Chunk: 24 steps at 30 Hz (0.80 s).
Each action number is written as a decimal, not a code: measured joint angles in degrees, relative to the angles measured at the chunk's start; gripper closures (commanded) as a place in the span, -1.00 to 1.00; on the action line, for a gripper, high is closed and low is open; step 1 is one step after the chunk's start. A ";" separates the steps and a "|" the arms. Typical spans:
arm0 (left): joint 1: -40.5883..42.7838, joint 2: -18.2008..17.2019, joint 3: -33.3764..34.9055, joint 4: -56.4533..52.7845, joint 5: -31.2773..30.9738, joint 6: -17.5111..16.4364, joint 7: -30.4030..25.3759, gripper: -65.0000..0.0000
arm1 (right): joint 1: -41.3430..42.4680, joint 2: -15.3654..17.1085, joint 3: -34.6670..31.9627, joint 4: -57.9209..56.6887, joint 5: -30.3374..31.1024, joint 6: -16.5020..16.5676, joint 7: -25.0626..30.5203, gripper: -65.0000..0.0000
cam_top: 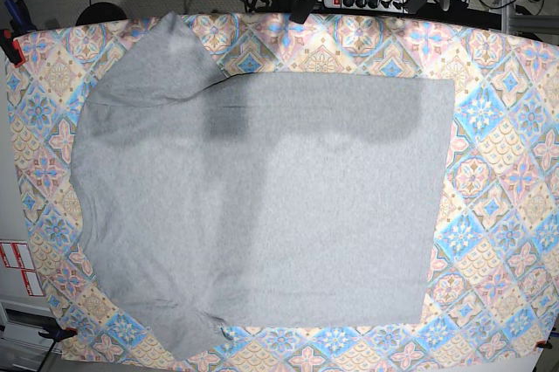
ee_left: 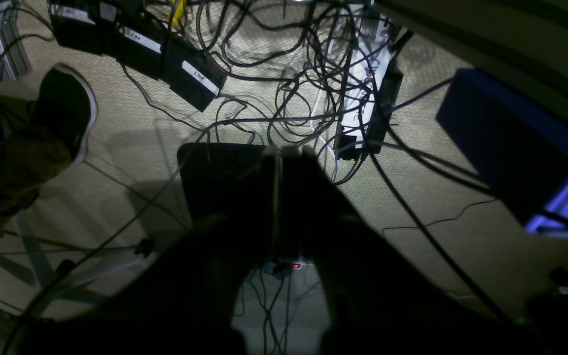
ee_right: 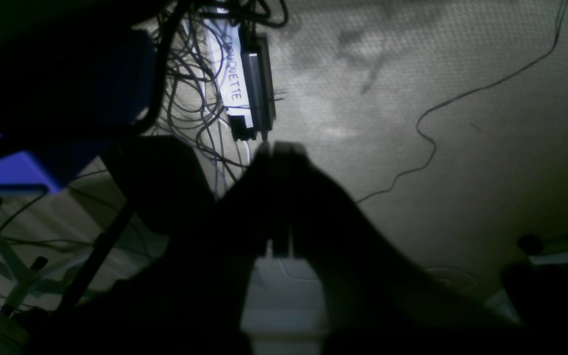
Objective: Fold the T-shirt properly
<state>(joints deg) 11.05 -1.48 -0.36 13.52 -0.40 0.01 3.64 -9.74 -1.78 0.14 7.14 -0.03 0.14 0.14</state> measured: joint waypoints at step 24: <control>29.55 -9.68 0.09 44.26 0.04 0.04 0.59 1.00 | -25.99 3.54 3.45 34.49 0.04 0.04 -0.35 1.00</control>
<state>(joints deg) 40.60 -11.16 -0.27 57.78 -0.36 0.05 4.23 -35.73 1.76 3.60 41.63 0.01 0.19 -0.21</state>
